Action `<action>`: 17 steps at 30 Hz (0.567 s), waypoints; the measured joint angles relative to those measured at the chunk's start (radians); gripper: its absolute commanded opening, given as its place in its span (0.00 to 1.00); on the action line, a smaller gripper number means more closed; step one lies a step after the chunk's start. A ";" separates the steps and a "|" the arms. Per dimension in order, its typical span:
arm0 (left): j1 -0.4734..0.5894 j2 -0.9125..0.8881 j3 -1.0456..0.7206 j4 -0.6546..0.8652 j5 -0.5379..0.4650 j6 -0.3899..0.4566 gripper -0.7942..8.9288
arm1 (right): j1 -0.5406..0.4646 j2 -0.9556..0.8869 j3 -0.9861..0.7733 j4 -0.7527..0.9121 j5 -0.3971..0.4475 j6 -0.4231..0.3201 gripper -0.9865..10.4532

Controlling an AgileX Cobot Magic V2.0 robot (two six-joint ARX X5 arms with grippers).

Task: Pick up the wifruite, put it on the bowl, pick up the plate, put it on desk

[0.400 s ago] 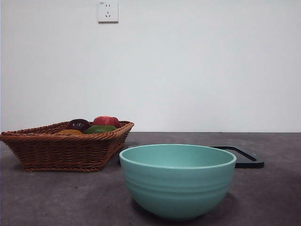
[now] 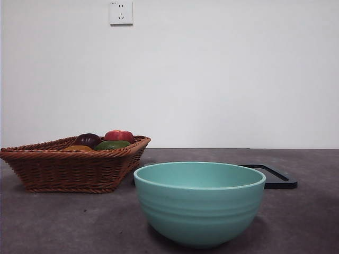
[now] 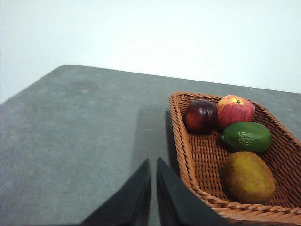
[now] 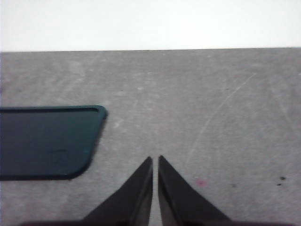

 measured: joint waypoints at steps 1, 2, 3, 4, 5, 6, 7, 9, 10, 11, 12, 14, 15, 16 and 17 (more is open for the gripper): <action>0.000 0.000 0.000 -0.006 0.005 -0.010 0.10 | 0.000 0.000 0.001 -0.005 0.000 0.020 0.10; 0.000 0.002 0.000 -0.012 0.008 -0.024 0.10 | 0.000 0.000 0.005 -0.018 -0.001 0.042 0.10; -0.002 0.003 0.000 -0.017 0.009 -0.035 0.10 | 0.000 0.000 0.011 -0.031 -0.001 0.060 0.10; -0.003 0.006 0.001 -0.023 0.010 -0.047 0.10 | 0.000 0.000 0.023 -0.048 -0.001 0.080 0.10; -0.007 0.011 0.005 -0.034 0.010 -0.058 0.10 | 0.000 0.000 0.037 -0.061 -0.001 0.099 0.10; -0.011 0.018 0.014 -0.047 0.010 -0.068 0.10 | 0.000 0.000 0.052 -0.074 -0.001 0.114 0.10; -0.014 0.028 0.025 -0.050 0.010 -0.081 0.10 | 0.000 0.000 0.070 -0.084 -0.002 0.131 0.10; -0.020 0.050 0.063 -0.056 0.010 -0.102 0.10 | 0.000 0.000 0.108 -0.103 -0.008 0.166 0.10; -0.023 0.060 0.085 -0.058 0.010 -0.111 0.10 | 0.000 0.000 0.127 -0.114 -0.011 0.184 0.10; -0.027 0.077 0.114 -0.057 0.010 -0.121 0.10 | 0.000 0.000 0.151 -0.129 -0.019 0.207 0.10; -0.031 0.093 0.136 -0.056 0.010 -0.132 0.10 | 0.000 0.000 0.169 -0.139 -0.024 0.225 0.10; -0.040 0.142 0.185 -0.053 0.010 -0.152 0.10 | 0.001 0.005 0.212 -0.171 -0.037 0.258 0.10; -0.046 0.166 0.204 -0.054 0.012 -0.159 0.10 | 0.001 0.011 0.232 -0.188 -0.048 0.267 0.10; -0.051 0.192 0.225 -0.057 0.020 -0.163 0.10 | 0.001 0.021 0.253 -0.203 -0.059 0.275 0.10; -0.060 0.230 0.257 -0.063 0.034 -0.166 0.10 | 0.003 0.037 0.279 -0.225 -0.075 0.281 0.10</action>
